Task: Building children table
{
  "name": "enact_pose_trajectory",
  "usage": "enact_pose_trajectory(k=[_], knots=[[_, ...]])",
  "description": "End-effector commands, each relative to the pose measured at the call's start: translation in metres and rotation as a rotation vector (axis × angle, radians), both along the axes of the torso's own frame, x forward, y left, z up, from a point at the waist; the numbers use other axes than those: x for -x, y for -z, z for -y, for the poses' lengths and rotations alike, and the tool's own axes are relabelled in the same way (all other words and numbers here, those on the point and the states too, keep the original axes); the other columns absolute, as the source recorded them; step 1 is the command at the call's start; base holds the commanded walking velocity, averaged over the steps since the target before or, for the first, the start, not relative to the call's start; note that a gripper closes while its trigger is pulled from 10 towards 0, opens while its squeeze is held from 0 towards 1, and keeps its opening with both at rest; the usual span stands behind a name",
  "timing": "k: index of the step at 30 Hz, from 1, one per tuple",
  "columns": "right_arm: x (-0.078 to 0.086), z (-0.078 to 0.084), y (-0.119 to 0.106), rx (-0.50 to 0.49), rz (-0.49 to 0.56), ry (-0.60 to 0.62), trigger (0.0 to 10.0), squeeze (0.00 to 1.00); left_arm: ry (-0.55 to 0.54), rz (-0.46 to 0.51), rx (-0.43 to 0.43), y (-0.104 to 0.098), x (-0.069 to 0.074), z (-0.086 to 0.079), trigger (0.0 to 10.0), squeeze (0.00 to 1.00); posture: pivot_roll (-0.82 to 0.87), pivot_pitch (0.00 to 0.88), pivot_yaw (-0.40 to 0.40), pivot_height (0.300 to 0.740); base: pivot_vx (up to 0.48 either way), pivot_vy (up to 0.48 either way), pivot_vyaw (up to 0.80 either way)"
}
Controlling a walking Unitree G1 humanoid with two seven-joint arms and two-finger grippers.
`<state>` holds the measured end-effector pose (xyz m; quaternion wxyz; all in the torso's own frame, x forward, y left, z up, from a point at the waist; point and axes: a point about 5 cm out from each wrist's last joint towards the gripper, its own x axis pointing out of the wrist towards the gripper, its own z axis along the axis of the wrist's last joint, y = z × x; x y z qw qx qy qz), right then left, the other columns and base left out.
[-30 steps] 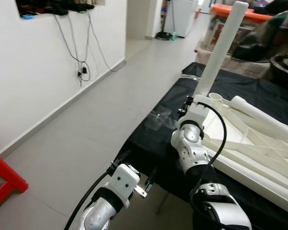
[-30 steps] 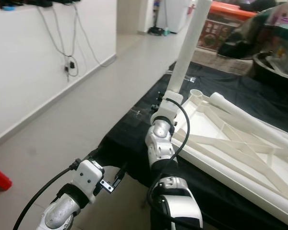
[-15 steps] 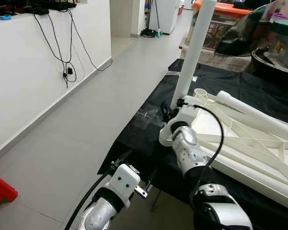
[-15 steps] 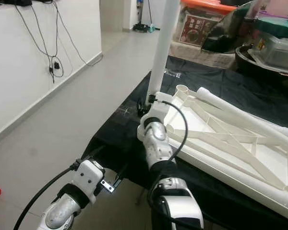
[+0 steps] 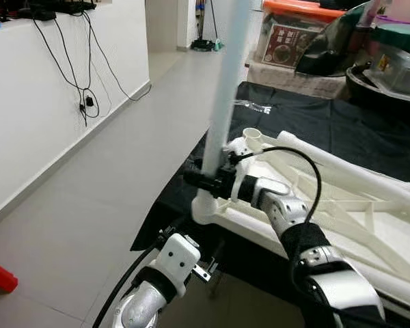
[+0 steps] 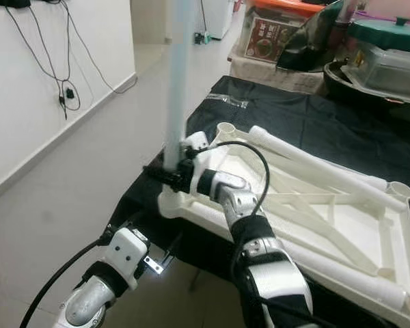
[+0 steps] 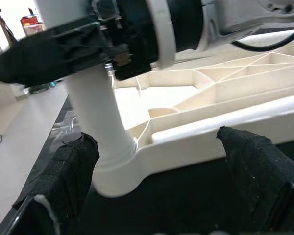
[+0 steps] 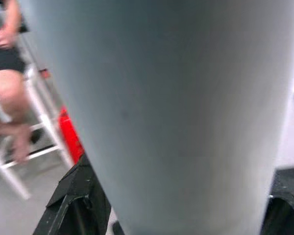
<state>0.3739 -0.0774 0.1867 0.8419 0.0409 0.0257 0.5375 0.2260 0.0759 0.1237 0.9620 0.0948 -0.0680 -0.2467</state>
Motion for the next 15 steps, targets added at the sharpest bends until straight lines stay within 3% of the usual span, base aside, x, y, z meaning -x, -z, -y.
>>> enact_pose_trajectory(k=[1, 2, 3, 8, 10, 11, 12, 13, 15], knots=[[0.003, -0.008, -0.002, 0.022, 0.016, -0.093, 5.2, 0.0, 0.008, -0.003, -0.002, -0.001, 0.002, 0.002, 10.0, 0.0, 0.1, 0.063, -0.094, 0.74, 0.0, 0.0, 0.0], [0.003, -0.01, -0.003, 0.027, 0.023, -0.112, 0.4, 0.0, 0.008, -0.003, -0.002, -0.001, 0.002, 0.002, 10.0, 0.0, 0.1, 0.063, -0.098, 0.74, 0.0, 0.0, 0.0], [0.003, -0.011, -0.004, 0.029, 0.033, -0.12, 0.0, 0.0, 0.007, -0.004, -0.002, -0.001, 0.002, 0.002, 10.0, 0.0, 0.1, 0.065, -0.098, 0.74, 0.0, 0.0, 0.0], [-0.001, -0.013, -0.005, 0.043, 0.055, -0.06, 0.0, 0.0, 0.006, -0.005, -0.001, -0.001, 0.002, 0.002, 10.0, 0.0, 0.1, 0.065, -0.098, 0.74, 0.0, 0.0, 0.0], [-0.01, -0.01, -0.002, 0.081, 0.075, 0.145, 0.0, 0.0, 0.007, -0.006, -0.001, 0.0, 0.002, 0.002, 10.0, 0.0, 0.09, 0.065, -0.096, 0.74, 0.0, 0.0, 0.0], [-0.01, -0.01, -0.002, 0.081, 0.075, 0.145, 0.0, 0.0, 0.007, -0.006, -0.001, 0.0, 0.002, 0.002, 10.0, 0.0, 0.09, 0.065, -0.096, 0.74, 0.0, 0.0, 0.0], [-0.015, -0.005, -0.001, 0.077, 0.059, 0.279, 0.0, 0.0, 0.007, -0.006, 0.0, 0.0, 0.002, 0.002, 10.0, 0.0, 0.09, 0.065, -0.096, 0.74, 0.0, 0.0, 0.0], [-0.026, 0.012, 0.004, 0.069, 0.009, 0.607, 0.0, 0.0, 0.007, -0.007, -0.001, 0.0, 0.002, 0.002, 10.0, 0.0, 0.09, 0.061, -0.095, 0.74, 0.0, 0.0, 0.0], [-0.029, 0.021, 0.006, 0.064, -0.015, 0.75, 0.0, 0.0, 0.007, -0.008, -0.001, 0.0, 0.002, 0.002, 10.0, 0.0, 0.09, 0.061, -0.095, 0.74, 0.0, 0.0, 0.0]])
